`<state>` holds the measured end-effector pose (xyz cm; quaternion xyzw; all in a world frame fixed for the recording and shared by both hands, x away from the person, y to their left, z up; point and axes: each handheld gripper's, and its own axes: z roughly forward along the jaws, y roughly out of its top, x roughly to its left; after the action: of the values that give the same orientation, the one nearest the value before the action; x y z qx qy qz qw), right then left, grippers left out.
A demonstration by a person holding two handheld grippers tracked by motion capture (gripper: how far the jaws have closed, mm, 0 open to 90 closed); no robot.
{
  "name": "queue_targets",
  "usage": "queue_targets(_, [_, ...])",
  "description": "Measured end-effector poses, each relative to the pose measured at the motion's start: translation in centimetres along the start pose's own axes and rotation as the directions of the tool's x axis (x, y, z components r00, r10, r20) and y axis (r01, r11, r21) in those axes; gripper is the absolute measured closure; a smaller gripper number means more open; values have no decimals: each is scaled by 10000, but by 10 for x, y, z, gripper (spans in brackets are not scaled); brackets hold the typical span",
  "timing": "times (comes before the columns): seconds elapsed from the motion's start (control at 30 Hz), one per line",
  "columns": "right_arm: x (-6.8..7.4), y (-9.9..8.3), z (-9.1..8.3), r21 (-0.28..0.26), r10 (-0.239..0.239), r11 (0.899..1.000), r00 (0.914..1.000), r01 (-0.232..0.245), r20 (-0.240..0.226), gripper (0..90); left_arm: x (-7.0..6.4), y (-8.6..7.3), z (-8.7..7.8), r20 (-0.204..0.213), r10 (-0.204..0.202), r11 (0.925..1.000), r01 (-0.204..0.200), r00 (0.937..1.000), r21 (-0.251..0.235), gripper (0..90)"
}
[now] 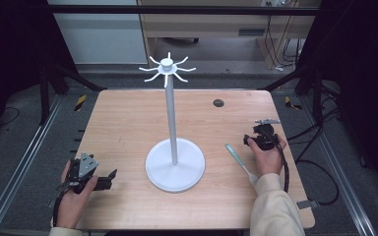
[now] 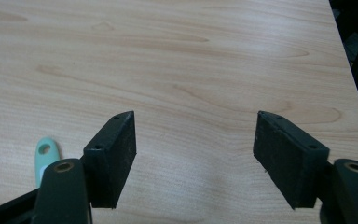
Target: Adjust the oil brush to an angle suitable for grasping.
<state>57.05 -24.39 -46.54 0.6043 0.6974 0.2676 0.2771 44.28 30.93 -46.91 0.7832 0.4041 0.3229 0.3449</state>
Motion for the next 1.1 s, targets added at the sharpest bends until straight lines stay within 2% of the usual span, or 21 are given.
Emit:
queue_targets(0.1, [9, -2, 1, 204, -489, 9986, 9988, 489, 2, 374, 0, 1, 0, -64, 13, 10000, -13, 10000, 28, 25])
queue_targets(0.13, [13, -3, 0, 238, -776, 9967, 9970, 776, -4, 435, 0, 1, 0, -94, -26, 10000, 26, 10000, -23, 25])
queue_targets(0.17, [13, -3, 0, 238, -776, 9967, 9970, 776, -4, 435, 0, 1, 0, -128, -34, 10000, 34, 9999, -24, 25])
queue_targets(0.23, [16, -4, -4, 113, -901, 9959, 9959, 901, -35, 516, 0, 1, 1, -289, -43, 10000, 43, 9996, 15, 25])
queue_targets(0.3, [19, -6, -8, -33, -1060, 9944, 9938, 1059, -336, 611, 1, 2, 1, -385, -59, 10000, 60, 9992, 37, 25])
queue_targets(0.37, [20, -7, -10, 32, -1039, 9946, 9932, 1042, -520, 634, 1, 2, 1, -383, -84, 10000, 85, 9992, 18, 25])
queue_targets(0.4, [22, -8, -11, 50, -1259, 9919, 9890, 1267, -773, 693, 1, 2, 1, -380, -77, 10000, 77, 9992, 11, 25])
queue_targets(0.6, [27, -9, -10, -69, -1522, 9883, 9814, 1525, -1172, 784, 1, 0, 0, -395, -104, 9999, 104, 9992, -11, 25])
queue_targets(0.63, [30, -10, -8, 111, -1590, 9867, 9760, 1624, -1491, 834, 2, 0, -1, -394, -80, 10000, 81, 9992, 16, 25])
queue_targets(0.7, [34, -12, -7, 272, -1776, 9824, 9689, 1849, -1724, 875, 3, -1, -1, -428, -148, 9999, 147, 9990, -14, 25])
queue_targets(0.73, [34, -12, -7, 272, -1776, 9824, 9689, 1849, -1724, 875, 3, -1, -1, -450, -167, 9999, 167, 9988, -20, 25])
queue_targets(0.77, [38, -12, -6, 292, -1944, 9786, 9614, 2037, -1949, 900, 4, -1, -2, -445, -180, 9998, 179, 9988, -26, 25])
queue_targets(0.8, [38, -12, -6, 292, -1944, 9786, 9614, 2037, -1949, 900, 3, -1, -2, -447, -174, 9998, 173, 9988, -18, 25])
queue_targets(0.9, [41, -12, -6, 257, -1993, 9773, 9538, 2103, -2247, 900, 2, 0, -1, -424, -68, 10000, 69, 9991, 30, 25])
queue_targets(1.1, [38, -13, -1, 441, -1952, 9767, 9543, 2102, -2262, 900, 1, 1, 0, -427, -51, 10000, 51, 9991, 21, 25])
